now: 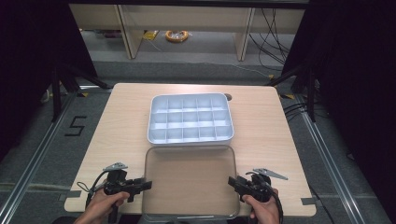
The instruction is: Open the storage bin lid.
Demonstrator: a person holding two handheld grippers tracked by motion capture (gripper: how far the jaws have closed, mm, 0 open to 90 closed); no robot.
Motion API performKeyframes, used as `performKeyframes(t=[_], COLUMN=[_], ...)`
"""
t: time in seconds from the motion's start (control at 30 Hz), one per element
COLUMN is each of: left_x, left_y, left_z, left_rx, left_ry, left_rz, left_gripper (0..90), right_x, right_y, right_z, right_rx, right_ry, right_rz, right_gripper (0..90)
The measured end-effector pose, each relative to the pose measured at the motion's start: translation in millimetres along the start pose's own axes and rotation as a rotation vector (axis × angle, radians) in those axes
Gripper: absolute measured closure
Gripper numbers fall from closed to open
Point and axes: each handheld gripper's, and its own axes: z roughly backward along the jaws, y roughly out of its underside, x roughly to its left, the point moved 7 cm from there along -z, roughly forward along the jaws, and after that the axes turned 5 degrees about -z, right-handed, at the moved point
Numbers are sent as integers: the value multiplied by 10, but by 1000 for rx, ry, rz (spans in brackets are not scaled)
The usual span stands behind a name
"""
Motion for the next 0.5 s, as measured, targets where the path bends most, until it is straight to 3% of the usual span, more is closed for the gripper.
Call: performKeyframes(t=[0.07,0.1,0.13,0.5], left_x=[8,13,16,2], left_y=[2,2,2,33], left_z=[-9,-12,-14,-22], left_rx=[4,6,7,32], left_ry=[0,-3,-4,-13], left_rz=[6,3,5,-8], left_gripper=[542,540,538,522], right_x=[-7,39,-4,-1], right_y=[2,19,7,34], right_z=[-18,-9,-29,-43], right_rx=[2,20,10,28], right_ry=[7,1,9,23], right_rz=[0,-52,1,2], right_gripper=[549,546,544,514])
